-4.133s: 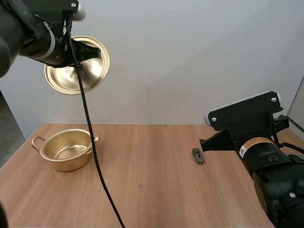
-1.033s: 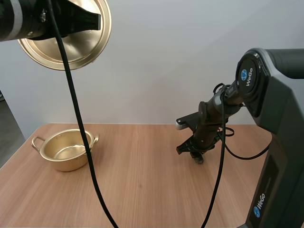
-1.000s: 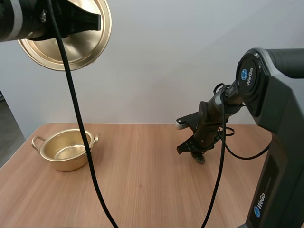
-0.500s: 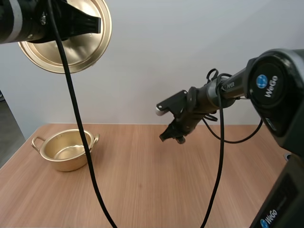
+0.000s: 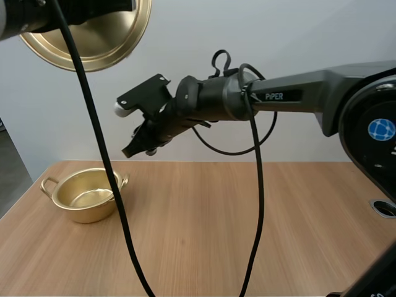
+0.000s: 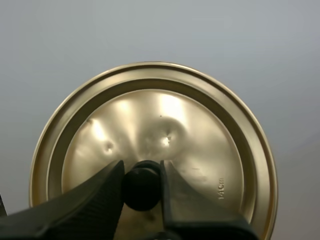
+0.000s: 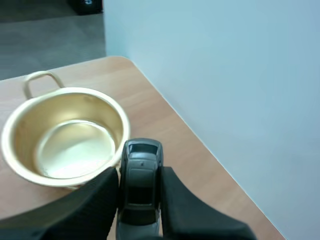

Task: Open the pot, put the car inside, and close it

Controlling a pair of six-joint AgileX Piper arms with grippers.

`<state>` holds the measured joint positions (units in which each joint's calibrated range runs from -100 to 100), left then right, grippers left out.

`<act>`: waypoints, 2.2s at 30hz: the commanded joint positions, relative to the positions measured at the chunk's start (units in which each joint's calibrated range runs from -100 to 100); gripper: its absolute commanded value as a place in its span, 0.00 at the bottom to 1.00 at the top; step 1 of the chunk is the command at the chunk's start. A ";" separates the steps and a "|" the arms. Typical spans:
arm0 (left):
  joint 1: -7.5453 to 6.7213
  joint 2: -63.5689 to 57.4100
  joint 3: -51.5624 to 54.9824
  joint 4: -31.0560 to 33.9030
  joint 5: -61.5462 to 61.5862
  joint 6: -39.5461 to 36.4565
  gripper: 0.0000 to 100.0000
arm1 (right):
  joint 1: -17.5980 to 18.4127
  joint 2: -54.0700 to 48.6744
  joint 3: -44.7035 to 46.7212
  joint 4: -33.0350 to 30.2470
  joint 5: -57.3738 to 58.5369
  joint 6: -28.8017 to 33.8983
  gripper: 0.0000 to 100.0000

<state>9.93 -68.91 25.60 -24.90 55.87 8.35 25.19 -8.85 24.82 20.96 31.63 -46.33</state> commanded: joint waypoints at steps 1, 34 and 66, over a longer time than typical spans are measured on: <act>0.44 -0.85 0.07 0.18 -1.44 -0.03 0.00 | 5.35 2.67 -0.71 0.24 -1.03 -1.25 0.00; 4.89 4.85 11.33 11.75 -4.46 1.05 0.00 | 2.94 23.96 -15.13 0.14 -4.66 -2.74 0.00; 6.08 61.28 23.16 3.96 -19.26 11.66 0.00 | -17.39 -9.49 -14.87 -1.50 26.08 -1.78 0.00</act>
<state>16.05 -12.83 50.07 -19.88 36.13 19.55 7.83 -17.21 9.93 19.43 56.04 -48.23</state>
